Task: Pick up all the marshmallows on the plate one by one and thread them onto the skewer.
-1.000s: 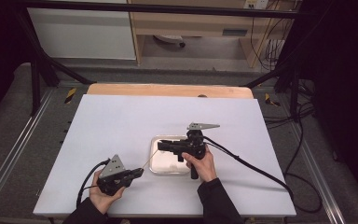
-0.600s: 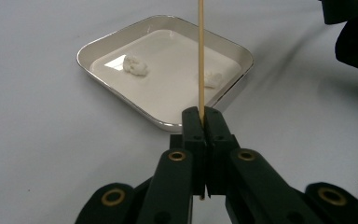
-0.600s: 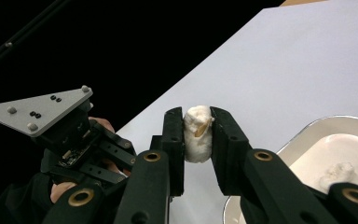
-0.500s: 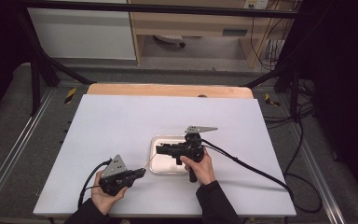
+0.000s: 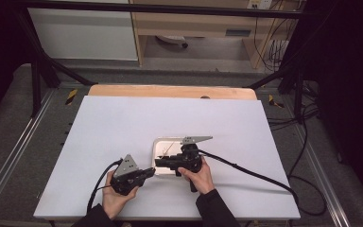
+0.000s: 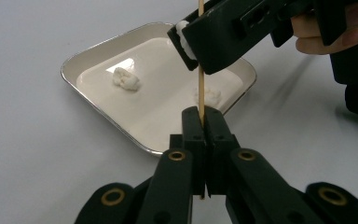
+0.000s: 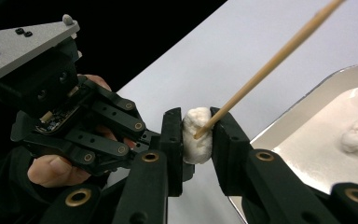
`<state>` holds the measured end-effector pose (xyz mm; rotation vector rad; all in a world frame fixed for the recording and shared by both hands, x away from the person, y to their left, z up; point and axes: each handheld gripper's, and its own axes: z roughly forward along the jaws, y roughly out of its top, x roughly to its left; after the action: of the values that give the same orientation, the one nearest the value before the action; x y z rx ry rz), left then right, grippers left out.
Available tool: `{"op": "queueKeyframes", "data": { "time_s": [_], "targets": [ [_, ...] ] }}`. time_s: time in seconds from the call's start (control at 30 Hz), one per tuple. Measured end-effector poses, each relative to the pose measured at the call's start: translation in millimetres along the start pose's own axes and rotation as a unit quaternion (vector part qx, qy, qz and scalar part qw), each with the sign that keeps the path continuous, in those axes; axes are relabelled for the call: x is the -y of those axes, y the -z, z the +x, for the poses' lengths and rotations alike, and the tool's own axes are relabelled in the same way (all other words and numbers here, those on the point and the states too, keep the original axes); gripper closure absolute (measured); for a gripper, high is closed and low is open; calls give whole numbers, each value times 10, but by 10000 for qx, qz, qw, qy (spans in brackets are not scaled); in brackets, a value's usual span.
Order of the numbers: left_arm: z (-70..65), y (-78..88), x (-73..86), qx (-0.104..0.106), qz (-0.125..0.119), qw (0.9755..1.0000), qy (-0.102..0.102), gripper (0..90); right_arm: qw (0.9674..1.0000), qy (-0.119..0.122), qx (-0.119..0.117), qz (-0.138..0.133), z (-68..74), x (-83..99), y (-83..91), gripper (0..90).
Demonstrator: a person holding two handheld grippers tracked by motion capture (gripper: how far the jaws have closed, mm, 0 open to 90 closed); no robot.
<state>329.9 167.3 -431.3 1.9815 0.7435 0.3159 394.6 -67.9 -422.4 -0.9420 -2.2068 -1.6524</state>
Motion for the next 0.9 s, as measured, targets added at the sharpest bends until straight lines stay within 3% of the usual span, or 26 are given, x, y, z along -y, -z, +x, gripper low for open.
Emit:
{"op": "queueKeyframes", "data": {
  "time_s": [0.1, 0.23, 0.27, 0.3, 0.33, 0.37, 0.47, 0.6, 0.67, 0.77, 0.8, 0.83, 0.9],
  "targets": [
    [14, 25, 1, -9, -46, 10000, 27, 889, 9999, 58, 71, -87, 21, -25, 29, 654],
    [48, 31, 14, 64, -78, 9999, 113, 889, 9987, 314, 363, -157, 64, -84, 123, 467],
    [48, 31, 14, 64, -78, 9999, 113, 889, 9987, 314, 363, -157, 64, -84, 123, 467],
    [61, 48, 20, 57, -78, 9999, 138, 889, 9968, 492, 596, -192, 82, -102, 175, 375],
    [61, 48, 20, 57, -78, 9999, 138, 889, 9968, 492, 596, -192, 82, -102, 175, 375],
    [76, 66, 29, 55, -67, 9999, 144, 889, 9945, 635, 819, -166, 80, -113, 213, 289],
    [103, 96, 48, 58, -8, 9998, 177, 889, 9905, 804, 1116, -53, 57, -117, 264, 186],
    [146, 145, 67, -40, 71, 9998, 189, 888, 9859, 860, 1433, 7, -13, -82, 334, 121],
    [160, 162, 75, -48, 86, 9997, 205, 888, 9833, 874, 1589, 163, -49, -61, 348, 92],
    [177, 181, 84, -45, 114, 9997, 211, 888, 9787, 958, 1779, 371, -87, -30, 347, 90],
    [177, 181, 84, -45, 114, 9997, 211, 888, 9787, 958, 1779, 371, -87, -30, 347, 90],
    [185, 190, 90, -30, 121, 9997, 222, 888, 9755, 1043, 1875, 490, -105, -16, 334, 103],
    [191, 201, 96, -21, 137, 9996, 227, 888, 9725, 1082, 1986, 559, -120, -3, 316, 124]
  ]
}}
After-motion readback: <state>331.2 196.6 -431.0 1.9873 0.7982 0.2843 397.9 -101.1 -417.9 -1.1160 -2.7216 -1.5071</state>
